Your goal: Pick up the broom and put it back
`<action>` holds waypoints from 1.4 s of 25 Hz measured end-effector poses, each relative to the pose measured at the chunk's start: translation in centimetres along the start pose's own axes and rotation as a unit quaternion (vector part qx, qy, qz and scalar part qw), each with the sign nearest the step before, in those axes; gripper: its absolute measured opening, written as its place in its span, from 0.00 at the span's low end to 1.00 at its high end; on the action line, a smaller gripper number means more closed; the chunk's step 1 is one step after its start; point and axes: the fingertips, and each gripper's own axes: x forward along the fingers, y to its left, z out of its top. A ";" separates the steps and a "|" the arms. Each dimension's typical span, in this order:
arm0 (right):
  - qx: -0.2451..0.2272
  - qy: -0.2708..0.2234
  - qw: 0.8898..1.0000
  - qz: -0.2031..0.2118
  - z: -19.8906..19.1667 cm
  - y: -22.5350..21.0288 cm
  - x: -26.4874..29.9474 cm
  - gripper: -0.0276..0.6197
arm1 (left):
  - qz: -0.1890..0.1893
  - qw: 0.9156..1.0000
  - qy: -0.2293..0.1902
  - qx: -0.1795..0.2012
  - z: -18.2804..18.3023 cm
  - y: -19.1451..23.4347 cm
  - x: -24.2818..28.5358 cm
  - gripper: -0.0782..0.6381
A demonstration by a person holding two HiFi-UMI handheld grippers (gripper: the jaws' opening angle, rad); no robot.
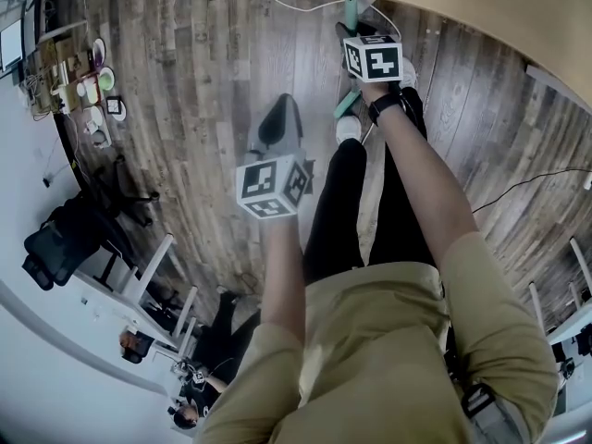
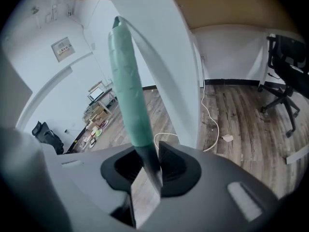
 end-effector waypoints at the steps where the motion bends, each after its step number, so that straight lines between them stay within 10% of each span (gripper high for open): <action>1: 0.007 -0.012 1.000 -0.010 -0.1 -0.1 -0.2 0.18 | 0.001 1.000 0.000 0.000 0.0 0.1 0.0 0.11; 7: 0.023 -0.016 1.000 -0.007 -0.2 -1.2 -0.2 0.17 | 0.005 1.000 -0.005 -0.005 0.0 1.1 -0.1 0.11; 13: 0.047 -0.009 0.999 0.004 -0.1 -1.7 -0.1 0.44 | -0.002 1.000 0.004 -0.006 -0.6 0.3 0.4 0.11; 23: 0.013 -0.012 1.000 0.010 0.3 -1.0 -2.1 0.53 | -0.007 1.000 -0.005 0.000 0.6 -0.3 0.6 0.11; 28: -0.012 -0.038 0.999 0.008 0.2 2.2 -9.4 0.52 | -0.024 0.999 -0.017 0.015 3.1 -2.1 -1.4 0.11; 35: -0.057 -0.118 0.991 -0.017 4.9 7.9 -24.0 0.21 | -0.059 0.995 -0.065 0.045 9.2 -6.9 -6.3 0.11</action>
